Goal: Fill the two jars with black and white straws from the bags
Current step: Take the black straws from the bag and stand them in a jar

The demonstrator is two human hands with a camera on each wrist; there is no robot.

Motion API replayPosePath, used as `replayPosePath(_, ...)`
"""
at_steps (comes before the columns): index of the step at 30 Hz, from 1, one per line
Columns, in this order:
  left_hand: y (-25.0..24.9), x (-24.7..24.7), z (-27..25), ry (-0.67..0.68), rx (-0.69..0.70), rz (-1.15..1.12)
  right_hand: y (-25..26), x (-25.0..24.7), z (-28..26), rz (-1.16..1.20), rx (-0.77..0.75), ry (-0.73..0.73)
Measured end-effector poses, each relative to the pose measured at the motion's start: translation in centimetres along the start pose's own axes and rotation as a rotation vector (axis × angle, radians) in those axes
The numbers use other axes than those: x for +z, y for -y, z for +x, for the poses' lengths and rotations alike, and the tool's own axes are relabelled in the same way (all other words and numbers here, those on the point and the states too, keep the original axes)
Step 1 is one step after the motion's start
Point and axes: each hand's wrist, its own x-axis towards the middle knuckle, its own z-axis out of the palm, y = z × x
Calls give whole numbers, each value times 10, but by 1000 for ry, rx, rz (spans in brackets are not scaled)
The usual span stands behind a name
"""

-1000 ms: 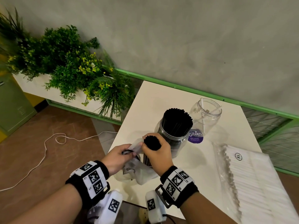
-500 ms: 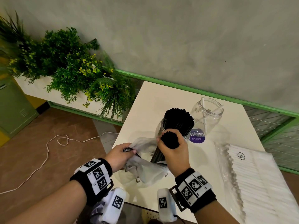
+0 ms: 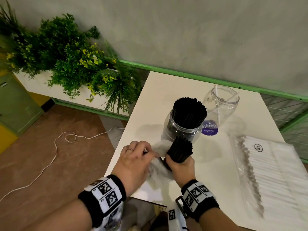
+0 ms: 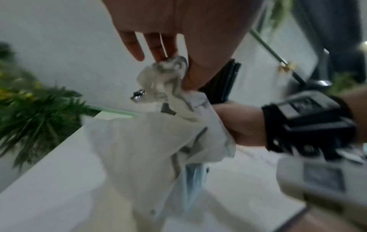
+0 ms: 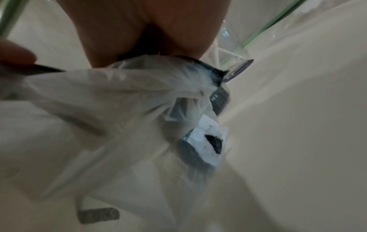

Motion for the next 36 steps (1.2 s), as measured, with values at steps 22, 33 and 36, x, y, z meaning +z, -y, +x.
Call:
replayPosePath(22,6,95,22,841,-238,232,83,-74,31,151,-160,6)
replayPosePath(33,4,53,34,746,-320,89,174,-83,83,287,-256,200)
replayPosePath(36,1,41,33,625,-372,16,172,-70,95,300,-182,210)
